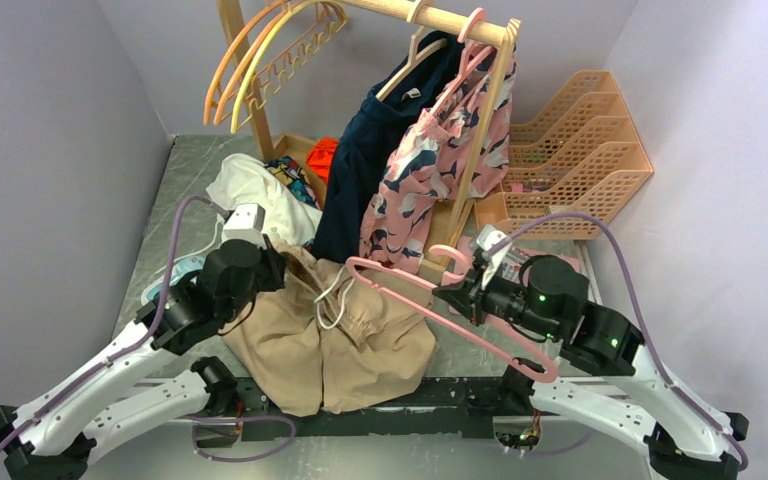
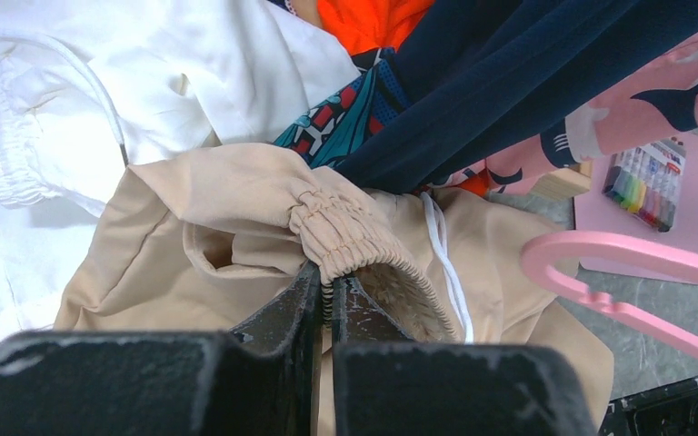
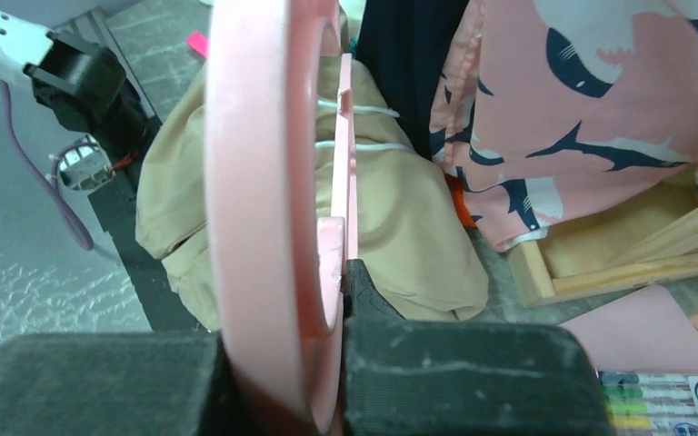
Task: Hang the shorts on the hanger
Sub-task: Hang the shorts on the hanger.
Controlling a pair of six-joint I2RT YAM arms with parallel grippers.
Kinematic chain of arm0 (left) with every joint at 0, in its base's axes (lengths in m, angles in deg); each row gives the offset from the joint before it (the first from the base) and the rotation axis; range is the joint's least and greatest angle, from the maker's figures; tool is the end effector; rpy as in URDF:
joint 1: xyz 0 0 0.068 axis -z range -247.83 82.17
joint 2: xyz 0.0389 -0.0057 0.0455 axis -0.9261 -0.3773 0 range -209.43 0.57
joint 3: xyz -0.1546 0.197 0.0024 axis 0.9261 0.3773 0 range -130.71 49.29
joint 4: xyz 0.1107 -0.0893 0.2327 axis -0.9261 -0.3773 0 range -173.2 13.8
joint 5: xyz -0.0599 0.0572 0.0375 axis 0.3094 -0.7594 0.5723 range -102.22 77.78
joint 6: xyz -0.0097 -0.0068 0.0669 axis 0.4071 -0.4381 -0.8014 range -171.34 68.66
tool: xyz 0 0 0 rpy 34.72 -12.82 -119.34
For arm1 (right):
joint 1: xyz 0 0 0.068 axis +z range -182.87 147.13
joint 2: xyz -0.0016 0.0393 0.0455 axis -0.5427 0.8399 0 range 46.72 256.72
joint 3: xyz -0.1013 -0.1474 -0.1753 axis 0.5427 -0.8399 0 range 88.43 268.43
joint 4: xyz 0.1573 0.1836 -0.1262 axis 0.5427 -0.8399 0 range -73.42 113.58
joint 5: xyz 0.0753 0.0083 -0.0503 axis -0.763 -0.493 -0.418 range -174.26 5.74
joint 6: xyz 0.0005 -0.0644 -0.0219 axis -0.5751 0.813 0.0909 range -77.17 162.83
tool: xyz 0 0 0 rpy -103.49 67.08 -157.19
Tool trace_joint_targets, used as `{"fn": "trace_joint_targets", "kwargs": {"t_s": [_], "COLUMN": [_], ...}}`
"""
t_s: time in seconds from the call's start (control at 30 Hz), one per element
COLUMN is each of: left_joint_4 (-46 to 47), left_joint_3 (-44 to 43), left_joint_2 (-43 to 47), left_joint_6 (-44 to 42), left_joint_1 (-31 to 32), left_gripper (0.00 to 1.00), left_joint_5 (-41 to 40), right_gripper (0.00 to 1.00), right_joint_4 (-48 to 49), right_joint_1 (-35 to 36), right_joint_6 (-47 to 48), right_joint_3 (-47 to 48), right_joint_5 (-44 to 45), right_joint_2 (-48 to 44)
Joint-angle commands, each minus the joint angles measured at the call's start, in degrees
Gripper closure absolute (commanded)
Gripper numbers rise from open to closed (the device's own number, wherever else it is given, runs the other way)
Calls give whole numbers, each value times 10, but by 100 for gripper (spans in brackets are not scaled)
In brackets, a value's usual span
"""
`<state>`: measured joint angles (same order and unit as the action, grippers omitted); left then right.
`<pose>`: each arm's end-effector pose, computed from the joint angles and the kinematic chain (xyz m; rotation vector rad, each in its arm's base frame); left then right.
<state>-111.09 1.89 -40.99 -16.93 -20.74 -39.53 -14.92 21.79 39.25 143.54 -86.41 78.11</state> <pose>0.1521 -0.1269 0.2996 -0.0638 2.0397 -0.4042 0.0851 0.1235 0.3644 -0.8413 1.6974 0.7411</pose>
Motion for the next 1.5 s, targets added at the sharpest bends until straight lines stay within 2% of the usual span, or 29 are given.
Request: {"fn": "trace_joint_targets", "kwargs": {"t_s": [0.0, 0.17, 0.3, 0.43, 0.7, 0.87, 1.07, 1.23, 1.47], "left_joint_4": [12, 11, 2, 11, -18, -48, -39, -27, -32], "left_joint_3": [-5, -6, -1, 12, 5, 2, 0, -2, 4], "left_joint_2": [31, 43, 47, 54, 28, 16, 28, 39, 40], "left_joint_6": [-19, -27, -20, -12, 36, 81, 73, 60, 66], "left_joint_1": [3, 3, 2, 2, 2, 3, 2, 2, 2], "left_gripper": [93, 93, 93, 93, 93, 93, 93, 93, 93], "left_joint_5": [-22, -21, -30, -36, -70, -101, -95, -85, -75], "right_gripper": [100, 100, 100, 100, 100, 100, 100, 100, 100], "right_joint_4": [2, 14, -19, -63, -58, -58, -52, -14, 143], "right_joint_1": [0, -1, 0, 0, 2, 34, 79, 110, 114], "right_joint_6": [11, 30, 40, 52, 70, 81, 83, 75, 56], "right_joint_3": [4, 17, 51, 53, 46, 45, 40, 27, -37], "right_joint_5": [-7, 19, 18, -8, -55, -38, -16, 61, 117], "right_joint_2": [41, 82, 93, 103, 118, 145, 189, 216, 174]}}
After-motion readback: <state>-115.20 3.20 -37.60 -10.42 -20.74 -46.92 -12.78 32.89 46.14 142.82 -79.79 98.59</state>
